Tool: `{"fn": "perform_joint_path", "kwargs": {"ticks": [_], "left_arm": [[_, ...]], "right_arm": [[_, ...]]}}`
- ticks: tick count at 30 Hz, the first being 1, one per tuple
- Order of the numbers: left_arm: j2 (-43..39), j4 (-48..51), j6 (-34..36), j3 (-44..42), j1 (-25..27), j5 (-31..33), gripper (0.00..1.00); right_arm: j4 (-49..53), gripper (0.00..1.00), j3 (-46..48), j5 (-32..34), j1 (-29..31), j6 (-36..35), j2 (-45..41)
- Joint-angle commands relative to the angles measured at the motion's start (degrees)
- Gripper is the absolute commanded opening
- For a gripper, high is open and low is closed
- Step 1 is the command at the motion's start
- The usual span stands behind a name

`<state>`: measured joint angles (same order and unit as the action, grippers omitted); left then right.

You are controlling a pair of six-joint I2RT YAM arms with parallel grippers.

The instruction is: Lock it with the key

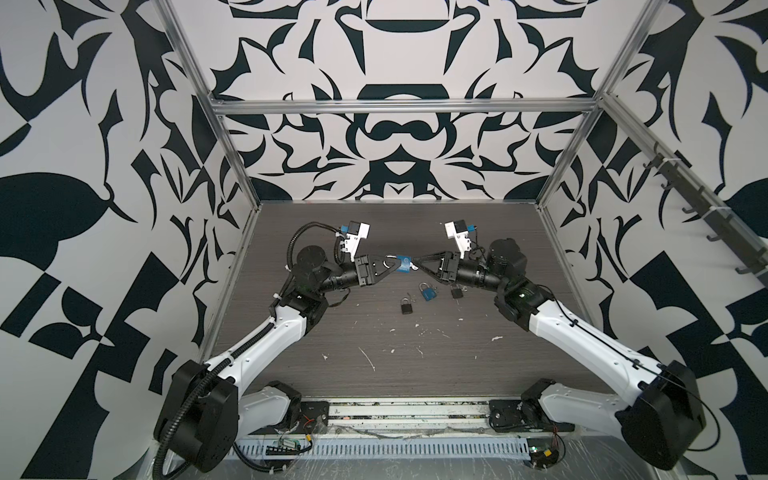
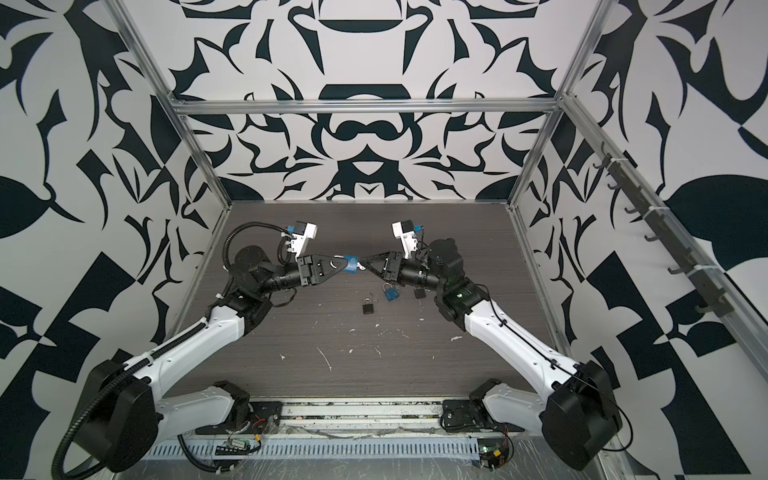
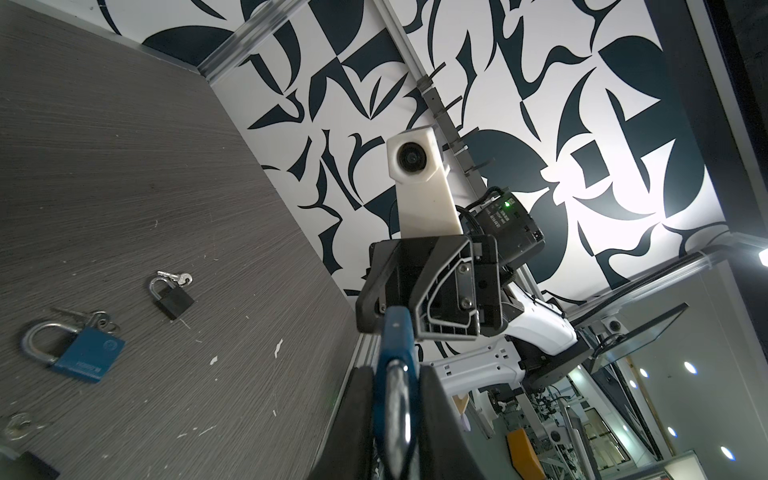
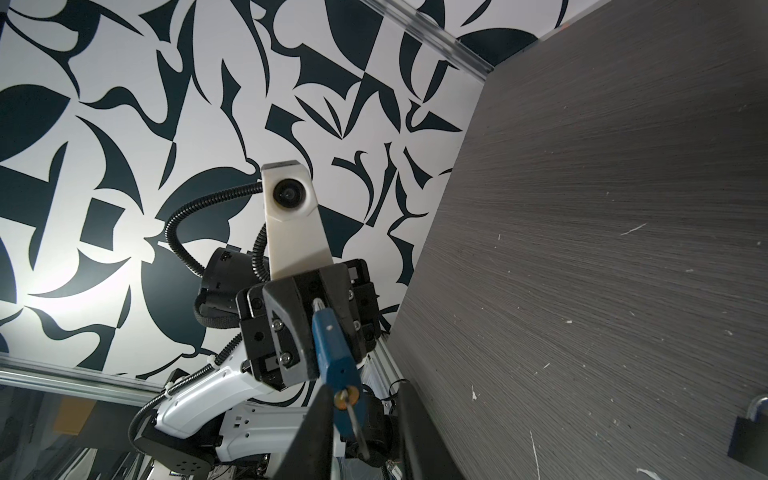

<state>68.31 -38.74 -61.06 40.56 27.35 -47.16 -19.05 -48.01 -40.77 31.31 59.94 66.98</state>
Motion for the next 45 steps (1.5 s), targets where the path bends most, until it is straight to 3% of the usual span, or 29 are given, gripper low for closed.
{"fn": "perform_joint_path", "kwargs": {"ticks": [1, 24, 32, 45], "left_arm": [[-1.2, -2.6, 0.3, -0.2, 0.1, 0.3, 0.0], [-0.6, -2.7, 0.1, -0.4, 0.1, 0.9, 0.0], [0.4, -4.3, -0.7, -0.7, -1.1, -0.1, 0.0], [3.9, -13.3, -6.5, -2.0, -4.6, -2.8, 0.0]], "right_arm": [[-4.1, 0.26, -0.4, -1.3, 0.6, 0.1, 0.1], [-5.8, 0.12, 0.7, -1.3, 0.7, 0.6, -0.3], [-6.1, 0.0, 1.2, -1.5, 0.7, 0.4, -0.5], [-8.4, 0.0, 2.5, -2.2, -1.2, 1.3, -0.1]]}}
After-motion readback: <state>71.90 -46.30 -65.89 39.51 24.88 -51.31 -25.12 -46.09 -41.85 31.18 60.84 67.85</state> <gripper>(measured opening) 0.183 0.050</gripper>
